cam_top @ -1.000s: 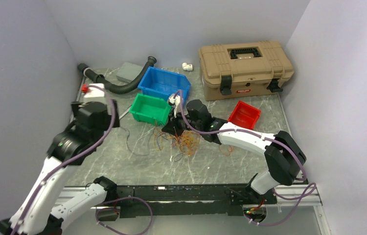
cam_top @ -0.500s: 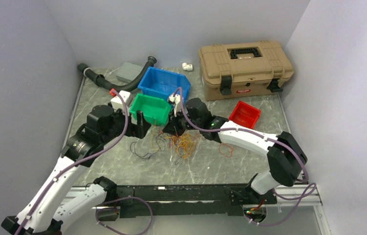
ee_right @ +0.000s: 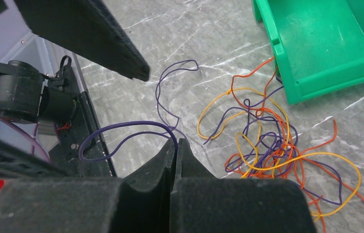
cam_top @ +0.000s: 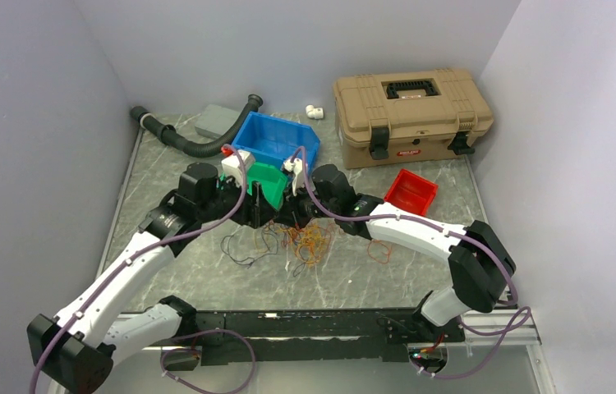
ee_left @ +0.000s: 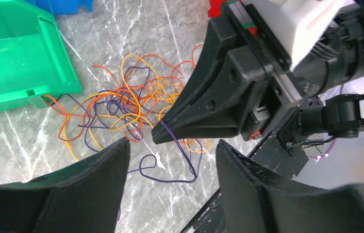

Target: Untangle the cables

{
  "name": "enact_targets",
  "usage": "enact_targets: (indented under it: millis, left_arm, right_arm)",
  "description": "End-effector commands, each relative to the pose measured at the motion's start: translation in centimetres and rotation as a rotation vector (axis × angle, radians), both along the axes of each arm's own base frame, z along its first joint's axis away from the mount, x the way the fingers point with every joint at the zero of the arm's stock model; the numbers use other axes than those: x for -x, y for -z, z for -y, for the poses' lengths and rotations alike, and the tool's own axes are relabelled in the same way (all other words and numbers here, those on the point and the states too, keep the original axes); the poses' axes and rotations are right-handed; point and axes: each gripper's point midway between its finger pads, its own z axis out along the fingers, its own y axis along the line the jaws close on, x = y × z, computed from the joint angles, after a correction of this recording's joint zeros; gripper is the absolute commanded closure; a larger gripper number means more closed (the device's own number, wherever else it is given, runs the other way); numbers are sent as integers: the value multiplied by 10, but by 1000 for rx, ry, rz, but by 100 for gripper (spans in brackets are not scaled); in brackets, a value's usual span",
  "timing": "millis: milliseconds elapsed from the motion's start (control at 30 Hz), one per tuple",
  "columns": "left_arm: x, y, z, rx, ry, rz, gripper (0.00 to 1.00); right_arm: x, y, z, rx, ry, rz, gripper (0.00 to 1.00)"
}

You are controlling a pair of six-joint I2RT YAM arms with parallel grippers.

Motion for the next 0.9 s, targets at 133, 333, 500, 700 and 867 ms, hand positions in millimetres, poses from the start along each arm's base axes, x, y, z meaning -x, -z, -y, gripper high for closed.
enact_targets:
  millis: [133,333,500,700,867]
  left_arm:
    - [-19,15,6,-19,-48,-70,56]
    - [-25,14,2,-21,-83,-58,100]
    - [-22,-27,-18,-21,-146,94,100]
    - [-6,-87,-52,-20,-238,267,100]
    - [-4,-120,-108,-98,-487,362,100]
  right_arm:
    - [-1,-35,-3,-76,-9,62,100]
    - [-2,-23,-2,-62,-3,60,88]
    - [-12,27,7,8,79,29,41]
    - [-23,91,20,150,193,-53,40]
    - [-39,121,68,269,414,-93,46]
